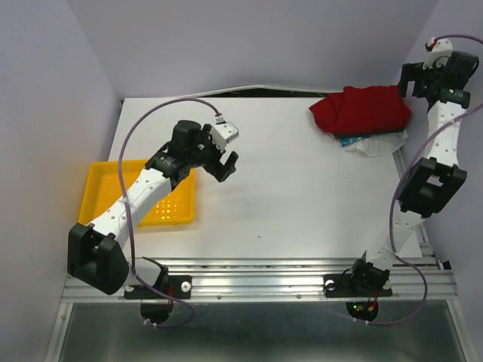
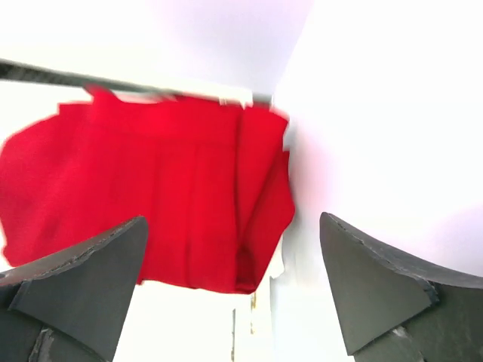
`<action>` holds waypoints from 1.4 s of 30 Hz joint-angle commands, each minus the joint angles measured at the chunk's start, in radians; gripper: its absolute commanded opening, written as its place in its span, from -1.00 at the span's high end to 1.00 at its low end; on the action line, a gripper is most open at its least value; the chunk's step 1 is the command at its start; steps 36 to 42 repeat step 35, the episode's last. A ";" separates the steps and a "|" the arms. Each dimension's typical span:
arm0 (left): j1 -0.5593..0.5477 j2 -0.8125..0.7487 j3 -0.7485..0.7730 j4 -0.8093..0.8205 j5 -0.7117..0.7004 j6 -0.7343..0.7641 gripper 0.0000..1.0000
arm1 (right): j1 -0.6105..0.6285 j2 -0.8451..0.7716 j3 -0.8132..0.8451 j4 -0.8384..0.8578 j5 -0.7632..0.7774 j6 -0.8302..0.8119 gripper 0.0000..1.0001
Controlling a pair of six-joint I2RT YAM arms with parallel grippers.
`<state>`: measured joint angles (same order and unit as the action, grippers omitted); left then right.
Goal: Fold and stack the skirts
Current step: Neatly place the folded skirt to the corner
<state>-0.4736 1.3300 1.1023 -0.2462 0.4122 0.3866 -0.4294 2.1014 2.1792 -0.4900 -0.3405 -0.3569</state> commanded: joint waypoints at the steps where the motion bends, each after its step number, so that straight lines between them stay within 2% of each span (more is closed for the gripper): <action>1: 0.065 -0.020 0.057 0.128 0.010 -0.128 -0.97 | 0.024 -0.121 0.024 -0.039 -0.067 0.070 -1.00; 5: 0.111 0.024 0.122 0.127 -0.049 -0.190 -0.97 | 0.047 -0.182 0.048 -0.156 -0.167 0.162 -1.00; 7: 0.131 0.028 0.133 0.117 -0.020 -0.187 -0.97 | 0.072 -0.236 -0.060 -0.170 -0.227 0.240 -1.00; 8: 0.135 0.025 0.130 0.116 -0.016 -0.167 -0.97 | 0.087 -0.269 -0.123 -0.156 -0.241 0.269 -1.00; 9: 0.135 0.017 0.111 0.117 -0.042 -0.167 -0.97 | 0.102 -0.350 -0.282 -0.104 -0.252 0.317 -1.00; 10: 0.136 0.014 0.100 0.120 -0.053 -0.175 -0.97 | 0.121 -0.395 -0.371 -0.072 -0.258 0.317 -1.00; 11: 0.136 0.012 0.090 0.114 -0.058 -0.178 -0.97 | 0.171 -0.437 -0.453 -0.041 -0.255 0.335 -1.00; 12: 0.136 0.015 0.065 0.107 -0.058 -0.180 -0.97 | 0.202 -0.511 -0.611 0.011 -0.236 0.345 -1.00; 15: 0.141 0.008 -0.005 0.094 -0.070 -0.178 -0.97 | 0.326 -0.636 -0.824 0.101 -0.223 0.384 -1.00; 16: 0.141 0.003 -0.021 0.094 -0.073 -0.167 -0.97 | 0.352 -0.656 -0.952 0.122 -0.227 0.403 -1.00; 21: 0.141 -0.038 -0.096 0.058 -0.110 -0.092 -0.97 | 0.567 -0.751 -1.222 0.192 -0.187 0.400 -1.00; 23: 0.141 -0.058 -0.128 0.033 -0.113 -0.071 -0.97 | 0.596 -0.794 -1.312 0.214 -0.170 0.385 -1.00; 28: 0.141 -0.133 -0.228 0.042 -0.113 -0.063 -0.97 | 0.597 -0.828 -1.372 0.183 -0.144 0.323 -1.00; 33: 0.139 -0.163 -0.239 0.035 -0.148 -0.071 -0.97 | 0.606 -0.894 -1.421 0.211 -0.143 0.332 -1.00; 42: 0.141 -0.170 -0.237 0.039 -0.153 -0.075 -0.97 | 0.606 -0.903 -1.420 0.208 -0.143 0.331 -1.00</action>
